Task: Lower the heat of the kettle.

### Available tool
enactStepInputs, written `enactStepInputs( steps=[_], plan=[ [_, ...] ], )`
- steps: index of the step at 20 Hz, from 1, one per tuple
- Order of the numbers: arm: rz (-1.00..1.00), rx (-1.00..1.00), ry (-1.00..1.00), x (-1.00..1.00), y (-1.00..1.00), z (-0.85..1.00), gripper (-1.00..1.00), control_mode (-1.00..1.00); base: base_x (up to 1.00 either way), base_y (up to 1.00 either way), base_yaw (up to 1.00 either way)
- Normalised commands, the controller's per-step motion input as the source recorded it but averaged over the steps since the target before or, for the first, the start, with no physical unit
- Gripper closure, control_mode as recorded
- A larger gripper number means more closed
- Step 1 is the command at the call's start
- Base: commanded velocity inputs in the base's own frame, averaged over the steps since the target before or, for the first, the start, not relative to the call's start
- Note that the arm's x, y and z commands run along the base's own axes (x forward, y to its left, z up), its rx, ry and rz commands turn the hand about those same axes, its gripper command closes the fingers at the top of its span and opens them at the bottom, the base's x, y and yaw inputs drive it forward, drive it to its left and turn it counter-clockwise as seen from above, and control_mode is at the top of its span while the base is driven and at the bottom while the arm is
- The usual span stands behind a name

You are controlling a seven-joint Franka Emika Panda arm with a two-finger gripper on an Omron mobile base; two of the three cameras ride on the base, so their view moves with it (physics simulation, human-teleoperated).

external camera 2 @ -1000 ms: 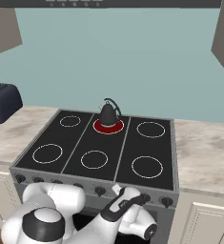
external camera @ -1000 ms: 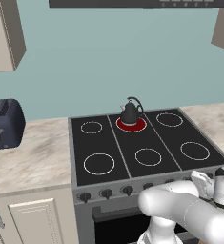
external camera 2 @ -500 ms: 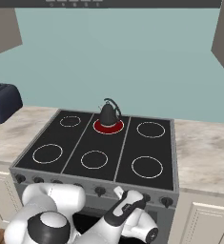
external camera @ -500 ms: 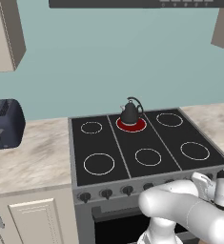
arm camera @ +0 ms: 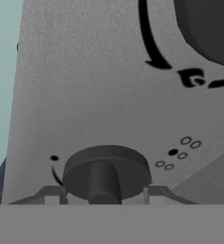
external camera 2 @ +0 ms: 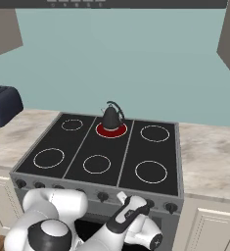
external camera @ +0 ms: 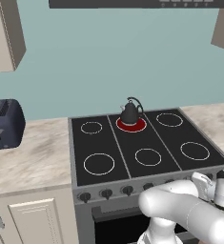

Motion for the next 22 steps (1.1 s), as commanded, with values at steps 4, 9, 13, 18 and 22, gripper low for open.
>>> enactStepInputs(
  steps=[4, 9, 13, 18, 22],
  plan=[
    [0.0, 0.06, -0.05, 0.06, 0.0, 0.04, 1.0, -1.0, 0.0, 0.0, 0.0],
    [-0.01, 0.06, -0.05, 0.0, 0.0, 0.18, 1.0, -1.0, 0.0, 0.0, 0.0],
    [-0.01, 0.15, -0.05, 0.0, 0.0, 0.12, 1.0, -1.0, 0.0, 0.0, 0.0],
    [-0.01, 0.22, -0.1, 0.0, 0.0, 0.1, 1.0, -1.0, 0.0, 0.0, 0.0],
    [-0.02, 0.24, -0.12, 0.0, 0.0, 0.14, 1.0, -1.0, 0.0, 0.0, 0.0]
  ],
)
